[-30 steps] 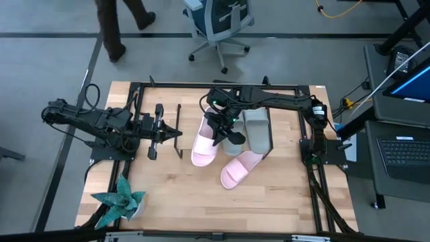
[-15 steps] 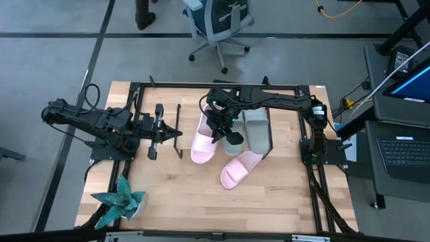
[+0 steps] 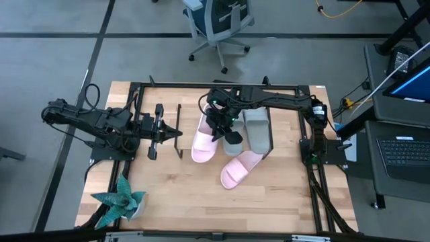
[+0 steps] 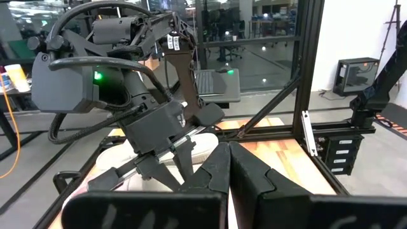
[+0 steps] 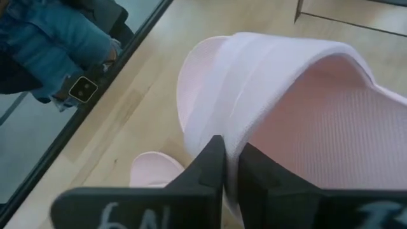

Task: Pick and place slides into the shelf
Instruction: Put the left pink slide on the shelf

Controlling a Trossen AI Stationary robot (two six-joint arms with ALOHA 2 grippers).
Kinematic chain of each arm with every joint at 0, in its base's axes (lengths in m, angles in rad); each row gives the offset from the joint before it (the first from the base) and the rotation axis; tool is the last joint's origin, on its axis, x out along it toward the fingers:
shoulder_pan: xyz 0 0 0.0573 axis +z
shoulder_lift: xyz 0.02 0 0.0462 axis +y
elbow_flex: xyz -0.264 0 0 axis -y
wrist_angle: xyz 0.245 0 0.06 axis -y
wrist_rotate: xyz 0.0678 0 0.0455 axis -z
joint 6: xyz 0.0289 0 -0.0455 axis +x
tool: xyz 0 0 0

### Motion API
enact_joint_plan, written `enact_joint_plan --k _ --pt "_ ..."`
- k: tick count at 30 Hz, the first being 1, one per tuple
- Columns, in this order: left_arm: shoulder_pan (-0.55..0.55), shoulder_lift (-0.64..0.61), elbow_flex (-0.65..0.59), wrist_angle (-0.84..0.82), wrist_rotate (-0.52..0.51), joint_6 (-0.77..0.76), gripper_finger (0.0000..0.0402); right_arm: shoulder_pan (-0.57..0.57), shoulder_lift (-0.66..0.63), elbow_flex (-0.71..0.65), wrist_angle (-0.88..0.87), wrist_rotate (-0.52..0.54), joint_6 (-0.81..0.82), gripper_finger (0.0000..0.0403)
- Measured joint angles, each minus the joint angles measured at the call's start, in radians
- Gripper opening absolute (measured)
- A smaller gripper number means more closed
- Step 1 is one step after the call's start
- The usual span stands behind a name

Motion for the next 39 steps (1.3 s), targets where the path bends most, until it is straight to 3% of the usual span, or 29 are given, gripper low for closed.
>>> enact_joint_plan --k 15,27,39 --pt "0.000 0.000 0.000 0.000 0.000 0.000 0.0000 0.000 0.000 0.000 0.005 0.005 0.074 0.0039" --pt "0.000 0.000 0.000 0.000 0.000 0.000 0.0000 -0.001 0.000 0.000 0.006 0.008 0.101 0.0136" --pt "0.000 0.000 0.000 0.000 0.000 0.000 0.0000 -0.001 0.000 0.059 -0.003 0.006 0.127 0.0168"
